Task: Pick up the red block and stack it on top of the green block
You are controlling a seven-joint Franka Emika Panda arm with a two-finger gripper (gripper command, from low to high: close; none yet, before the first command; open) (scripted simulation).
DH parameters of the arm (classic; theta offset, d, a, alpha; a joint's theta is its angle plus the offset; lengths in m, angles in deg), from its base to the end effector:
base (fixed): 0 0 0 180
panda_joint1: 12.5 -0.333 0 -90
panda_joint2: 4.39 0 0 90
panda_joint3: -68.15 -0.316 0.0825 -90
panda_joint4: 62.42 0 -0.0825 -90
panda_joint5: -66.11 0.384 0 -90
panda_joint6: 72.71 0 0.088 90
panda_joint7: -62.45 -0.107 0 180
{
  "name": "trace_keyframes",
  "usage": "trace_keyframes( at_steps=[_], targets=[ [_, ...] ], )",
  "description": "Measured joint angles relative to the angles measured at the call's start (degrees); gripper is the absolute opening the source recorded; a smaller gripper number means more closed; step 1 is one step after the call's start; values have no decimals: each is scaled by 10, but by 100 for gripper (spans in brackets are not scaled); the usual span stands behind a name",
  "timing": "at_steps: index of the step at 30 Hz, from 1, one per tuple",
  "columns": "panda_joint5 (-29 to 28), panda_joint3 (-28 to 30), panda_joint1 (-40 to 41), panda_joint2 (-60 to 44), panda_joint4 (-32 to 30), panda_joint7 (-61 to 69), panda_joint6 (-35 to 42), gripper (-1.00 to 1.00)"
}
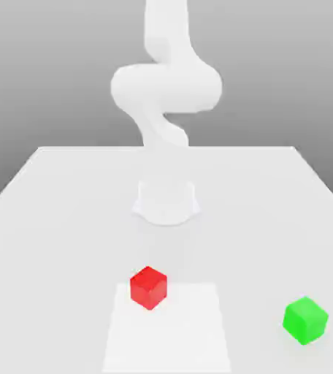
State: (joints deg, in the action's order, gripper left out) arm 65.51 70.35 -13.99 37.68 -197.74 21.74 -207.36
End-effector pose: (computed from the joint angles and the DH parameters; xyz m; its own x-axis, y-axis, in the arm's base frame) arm 0.3744 -0.0095 0.6611 0.5675 -0.6609 0.4911 -0.4908 -0.7504 -0.4427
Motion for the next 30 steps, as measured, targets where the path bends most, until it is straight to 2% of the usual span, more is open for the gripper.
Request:
trace_keyframes(
  at_steps=[9, 18, 22, 26, 27, 30],
  targets=[
    [-21, 85, -54, -165, -146, 223, -122, 0],
    [-37, 146, -87, -359, -301, 471, -263, 0],
    [32, 131, -89, -439, -301, 539, -328, 0],
    [121, 50, -31, -519, -290, 604, -395, 0],
    [130, 37, -21, -531, -289, 610, -404, -100],
    [130, 37, -21, -531, -289, 610, -404, -100]
  ],
)
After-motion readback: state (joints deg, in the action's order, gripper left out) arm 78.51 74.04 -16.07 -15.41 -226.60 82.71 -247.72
